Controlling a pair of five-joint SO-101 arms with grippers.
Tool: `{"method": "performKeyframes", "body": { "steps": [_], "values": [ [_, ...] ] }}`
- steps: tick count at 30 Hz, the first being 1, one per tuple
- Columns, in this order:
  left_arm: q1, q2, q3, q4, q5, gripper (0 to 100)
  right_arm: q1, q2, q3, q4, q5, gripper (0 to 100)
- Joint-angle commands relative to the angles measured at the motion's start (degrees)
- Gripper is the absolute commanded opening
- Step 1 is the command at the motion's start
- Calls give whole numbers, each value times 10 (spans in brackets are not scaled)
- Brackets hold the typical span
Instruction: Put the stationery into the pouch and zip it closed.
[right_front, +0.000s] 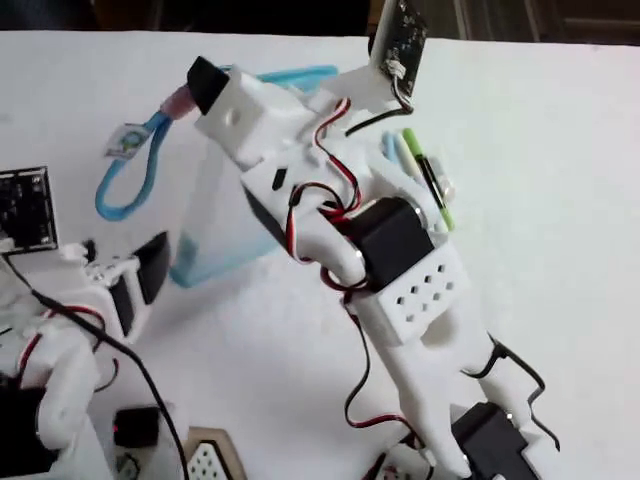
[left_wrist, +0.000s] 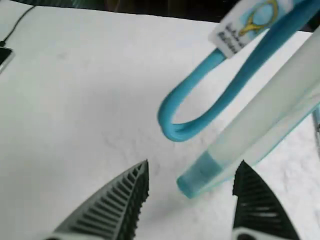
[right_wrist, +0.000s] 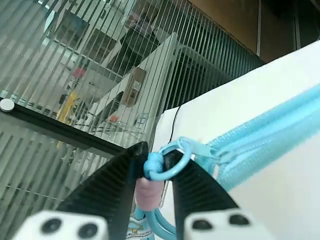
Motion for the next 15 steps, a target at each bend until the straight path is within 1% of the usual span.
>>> {"method": "performKeyframes", "body": {
  "steps": [1, 4, 8, 12, 15],
  "values": [
    [48, 5, 37, -46, 35, 283, 7, -10, 17, -7, -19, 20],
    [65, 3, 94, -104, 40, 283, 7, -13, 43, -5, -23, 18],
    [65, 3, 149, -175, 40, 283, 7, -14, 41, -5, -21, 18],
    [72, 3, 164, -205, 40, 283, 6, -14, 39, -4, -18, 18],
    [103, 4, 169, -222, 40, 283, 2, -14, 38, -4, -18, 17]
  ]
}}
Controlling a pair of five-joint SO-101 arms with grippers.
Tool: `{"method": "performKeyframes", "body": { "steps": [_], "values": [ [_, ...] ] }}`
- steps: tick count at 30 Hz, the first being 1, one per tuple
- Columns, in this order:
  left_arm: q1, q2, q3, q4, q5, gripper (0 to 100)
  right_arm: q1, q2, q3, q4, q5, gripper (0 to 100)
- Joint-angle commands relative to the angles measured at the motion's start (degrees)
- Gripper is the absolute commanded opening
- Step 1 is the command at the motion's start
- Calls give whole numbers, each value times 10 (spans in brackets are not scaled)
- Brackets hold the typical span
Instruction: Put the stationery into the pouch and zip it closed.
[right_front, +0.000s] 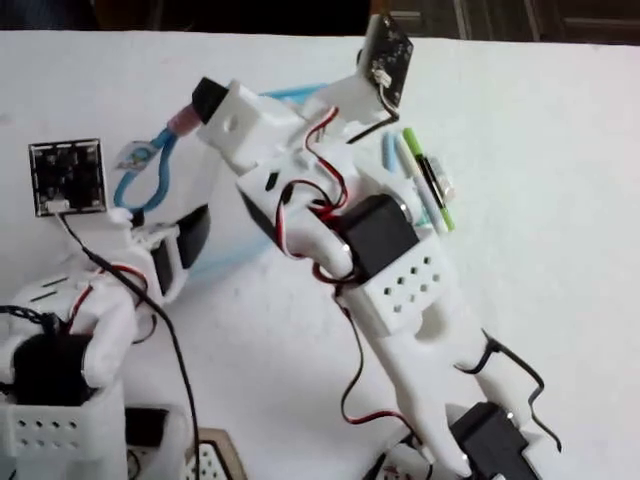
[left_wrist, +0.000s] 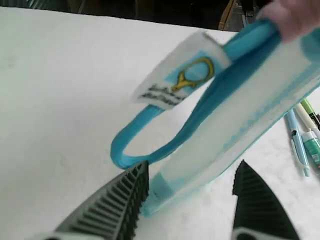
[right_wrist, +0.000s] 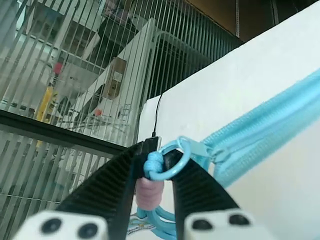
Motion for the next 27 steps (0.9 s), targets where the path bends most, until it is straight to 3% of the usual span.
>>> {"method": "performKeyframes", "body": {
  "steps": [1, 6, 11, 20, 27],
  "values": [
    [35, 0, 6, -33, 4, 283, 1, -15, -12, -4, 0, 17],
    [73, 0, 87, -150, 11, 282, 4, -16, -13, -4, 0, 17],
    [75, 0, 157, -243, 68, 278, 3, -47, -13, -4, 0, 17],
    [171, 1, 169, -284, 29, 166, 3, -60, -11, -4, 9, 17],
    [175, 1, 168, -291, 28, 70, 2, -75, -11, 17, 15, 17]
  ]
}}
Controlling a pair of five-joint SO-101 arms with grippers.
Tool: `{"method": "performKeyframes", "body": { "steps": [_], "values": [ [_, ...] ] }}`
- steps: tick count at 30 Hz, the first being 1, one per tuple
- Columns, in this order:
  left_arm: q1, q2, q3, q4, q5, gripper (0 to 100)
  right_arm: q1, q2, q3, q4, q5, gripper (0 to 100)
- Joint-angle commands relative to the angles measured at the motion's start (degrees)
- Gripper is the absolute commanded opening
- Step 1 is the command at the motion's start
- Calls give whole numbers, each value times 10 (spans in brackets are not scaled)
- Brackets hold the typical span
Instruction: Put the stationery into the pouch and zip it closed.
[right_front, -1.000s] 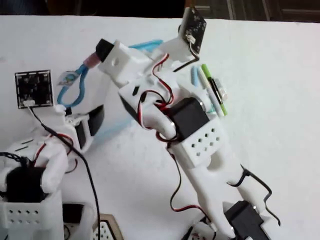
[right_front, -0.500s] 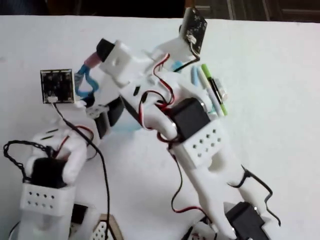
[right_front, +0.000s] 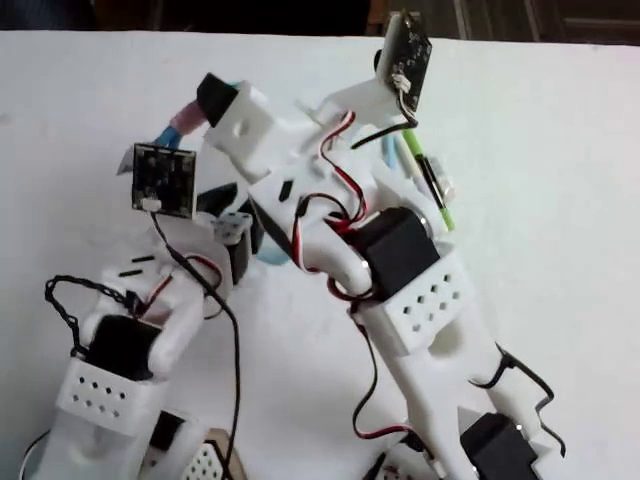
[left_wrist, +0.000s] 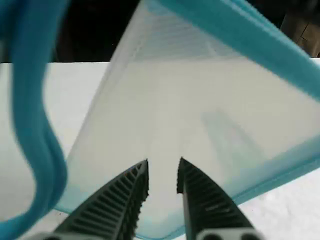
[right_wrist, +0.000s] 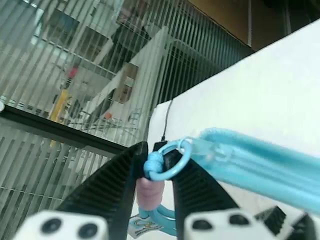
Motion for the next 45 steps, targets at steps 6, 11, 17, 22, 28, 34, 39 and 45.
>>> {"method": "performKeyframes", "body": {
  "steps": [6, 11, 17, 22, 28, 34, 39, 45],
  "values": [
    [-7, -8, -12, 15, -4, 24, 21, -51, -10, 44, 26, 17],
    [-74, -61, -73, 91, -5, 27, 22, -47, -10, 146, 166, 17],
    [-145, -153, -120, 192, -86, 27, -8, -45, 12, 238, 320, 19],
    [-252, -215, -136, 215, -95, 28, -14, -45, 104, 269, 461, 20],
    [-305, -190, -131, 216, -49, 66, -10, -48, 207, 267, 623, 19],
    [-278, -126, -153, 222, 33, 181, -10, -46, 217, 247, 642, 18],
    [-199, -55, -247, 274, 37, 184, -10, -46, 217, 237, 642, 18],
    [-133, 48, -411, 369, 73, 185, -10, -46, 217, 237, 642, 18]
  ]
}}
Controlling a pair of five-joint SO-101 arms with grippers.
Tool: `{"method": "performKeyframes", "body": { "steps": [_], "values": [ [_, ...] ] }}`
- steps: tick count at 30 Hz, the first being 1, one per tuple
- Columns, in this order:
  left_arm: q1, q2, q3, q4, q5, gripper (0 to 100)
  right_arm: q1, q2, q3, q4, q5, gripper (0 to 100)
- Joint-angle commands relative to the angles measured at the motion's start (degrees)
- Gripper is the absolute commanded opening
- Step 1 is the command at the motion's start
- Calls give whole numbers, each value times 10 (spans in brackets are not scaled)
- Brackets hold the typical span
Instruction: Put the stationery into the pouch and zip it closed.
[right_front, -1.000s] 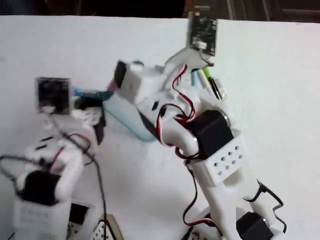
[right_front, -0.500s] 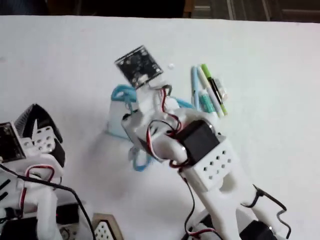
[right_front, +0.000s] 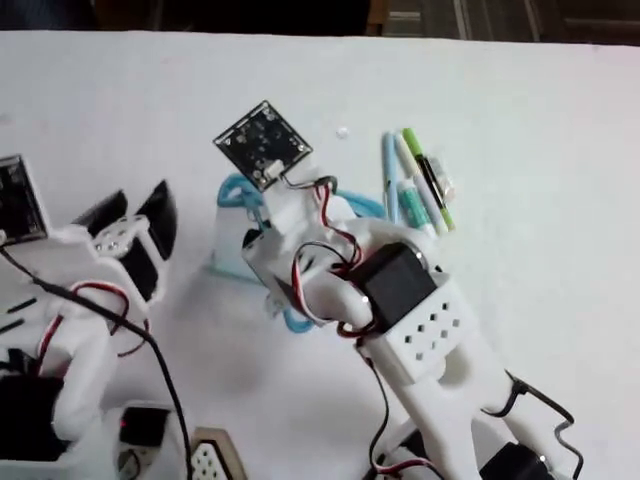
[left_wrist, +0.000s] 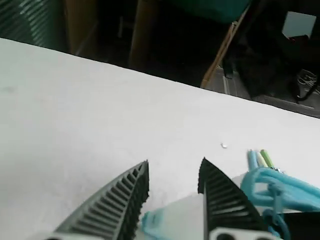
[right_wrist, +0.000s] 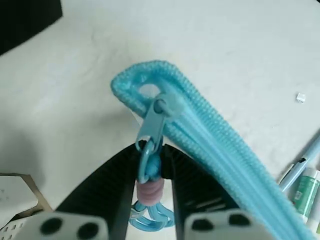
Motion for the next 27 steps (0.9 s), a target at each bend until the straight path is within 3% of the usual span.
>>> {"method": "performKeyframes", "body": {
  "steps": [1, 8, 27],
  "values": [
    [34, 61, -112, 58, 11, 185, 2, 5, 12, 0, 7, 18],
    [65, 162, -234, 140, 7, 185, 2, 5, 12, 0, 7, 18],
    [115, 222, -214, 104, 8, 241, 2, 0, 11, 0, 7, 18]
  ]
}}
